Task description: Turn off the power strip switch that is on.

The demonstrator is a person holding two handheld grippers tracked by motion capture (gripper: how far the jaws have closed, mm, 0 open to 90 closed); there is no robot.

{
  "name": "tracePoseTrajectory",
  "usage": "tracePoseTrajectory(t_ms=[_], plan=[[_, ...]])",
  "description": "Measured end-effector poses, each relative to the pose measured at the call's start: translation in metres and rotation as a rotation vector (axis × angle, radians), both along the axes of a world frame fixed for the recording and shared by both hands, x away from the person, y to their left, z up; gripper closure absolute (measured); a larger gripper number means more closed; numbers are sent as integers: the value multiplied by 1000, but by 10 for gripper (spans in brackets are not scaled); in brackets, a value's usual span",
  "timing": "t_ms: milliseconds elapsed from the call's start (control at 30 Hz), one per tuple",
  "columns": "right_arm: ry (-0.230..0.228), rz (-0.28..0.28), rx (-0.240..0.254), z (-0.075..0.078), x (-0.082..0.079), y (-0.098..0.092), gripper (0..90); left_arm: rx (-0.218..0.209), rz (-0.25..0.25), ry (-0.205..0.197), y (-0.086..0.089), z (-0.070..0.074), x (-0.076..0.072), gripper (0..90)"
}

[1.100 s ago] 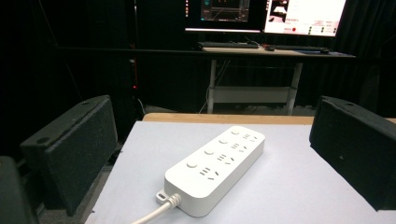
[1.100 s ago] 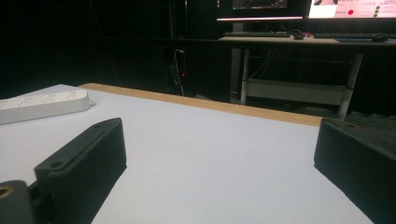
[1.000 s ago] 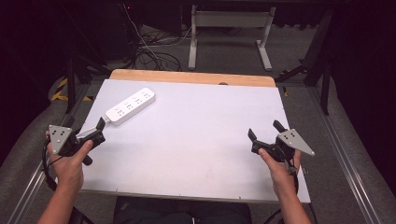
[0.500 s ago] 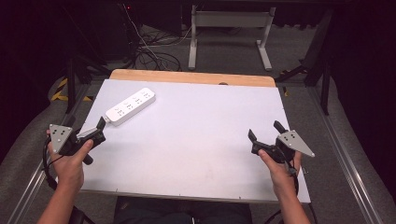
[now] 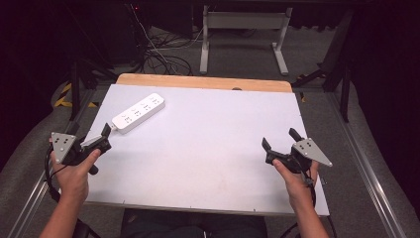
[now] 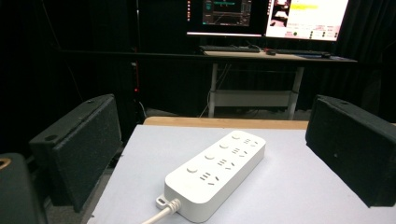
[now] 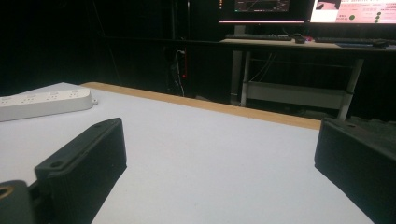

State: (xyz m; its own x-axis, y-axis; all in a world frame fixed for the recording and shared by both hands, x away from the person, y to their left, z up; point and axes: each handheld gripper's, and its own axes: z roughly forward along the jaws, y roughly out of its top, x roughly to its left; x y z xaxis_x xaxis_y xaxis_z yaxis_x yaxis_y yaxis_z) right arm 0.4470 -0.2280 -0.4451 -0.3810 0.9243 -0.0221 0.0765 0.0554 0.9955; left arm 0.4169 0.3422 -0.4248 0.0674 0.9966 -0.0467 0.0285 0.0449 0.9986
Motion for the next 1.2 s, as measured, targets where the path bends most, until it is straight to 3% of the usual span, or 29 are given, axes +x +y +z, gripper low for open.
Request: tracePoseTrajectory(t_ms=[733, 1067, 1100, 1200], plan=[[1, 4, 1, 0, 0, 1, 26, 4, 24, 0, 3, 1, -1, 303], [-3, 7, -6, 0, 0, 1, 27, -13, 10, -4, 8, 1, -3, 604], [-3, 7, -6, 0, 0, 1, 27, -14, 9, -3, 8, 1, -3, 604], [0, 7, -2, 0, 0, 1, 28, -5, 13, 12, 9, 3, -3, 766]])
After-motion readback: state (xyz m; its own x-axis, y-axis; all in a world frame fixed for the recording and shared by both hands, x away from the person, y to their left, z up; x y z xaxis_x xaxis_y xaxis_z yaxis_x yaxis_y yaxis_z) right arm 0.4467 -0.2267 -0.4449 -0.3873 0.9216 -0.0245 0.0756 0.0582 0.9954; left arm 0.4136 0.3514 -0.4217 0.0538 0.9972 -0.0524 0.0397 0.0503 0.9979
